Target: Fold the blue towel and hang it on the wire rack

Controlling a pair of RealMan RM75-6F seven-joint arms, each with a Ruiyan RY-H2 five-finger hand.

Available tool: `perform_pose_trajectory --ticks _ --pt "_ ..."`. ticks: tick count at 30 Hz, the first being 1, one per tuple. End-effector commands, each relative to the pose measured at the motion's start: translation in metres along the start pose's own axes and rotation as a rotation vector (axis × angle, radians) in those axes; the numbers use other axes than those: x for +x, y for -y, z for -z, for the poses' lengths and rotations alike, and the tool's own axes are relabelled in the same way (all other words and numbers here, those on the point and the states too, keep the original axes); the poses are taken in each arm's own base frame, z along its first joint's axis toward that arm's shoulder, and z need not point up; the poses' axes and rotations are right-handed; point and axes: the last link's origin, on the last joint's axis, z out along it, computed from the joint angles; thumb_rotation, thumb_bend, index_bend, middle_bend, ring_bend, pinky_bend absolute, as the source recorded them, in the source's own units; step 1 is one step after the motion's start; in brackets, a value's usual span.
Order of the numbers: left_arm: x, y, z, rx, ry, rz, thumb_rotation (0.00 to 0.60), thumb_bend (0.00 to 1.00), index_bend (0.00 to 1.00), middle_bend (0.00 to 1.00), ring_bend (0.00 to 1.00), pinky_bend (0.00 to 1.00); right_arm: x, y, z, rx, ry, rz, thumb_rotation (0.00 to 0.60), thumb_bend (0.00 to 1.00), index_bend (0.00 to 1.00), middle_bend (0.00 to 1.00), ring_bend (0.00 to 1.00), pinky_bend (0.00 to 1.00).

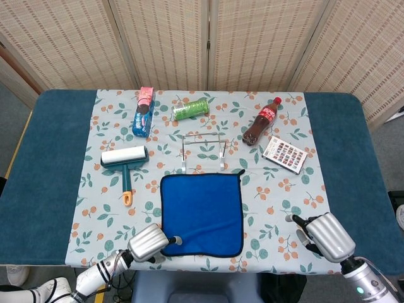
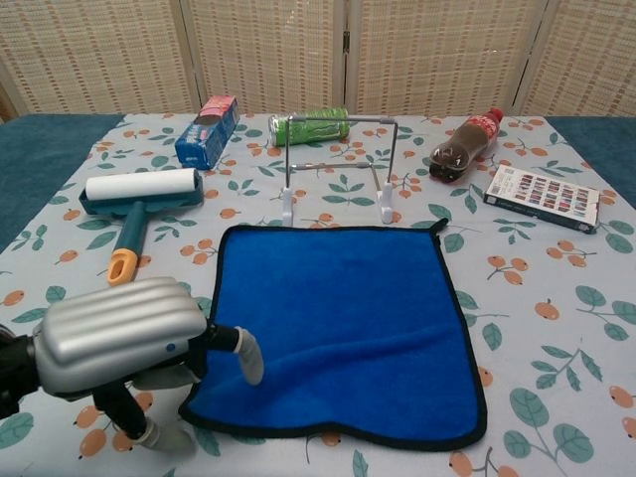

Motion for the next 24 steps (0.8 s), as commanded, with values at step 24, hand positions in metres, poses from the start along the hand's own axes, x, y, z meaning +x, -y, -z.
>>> perform_pose_trajectory --ticks 24 --pt "-0.010 0.004 -0.016 0.034 -0.013 0.065 0.600 0.50 0.59 1.00 0.88 1.00 -0.017 0.012 -0.014 0.076 0.071 -0.023 0.600 0.51 0.35 0.81 0.82 0.98"
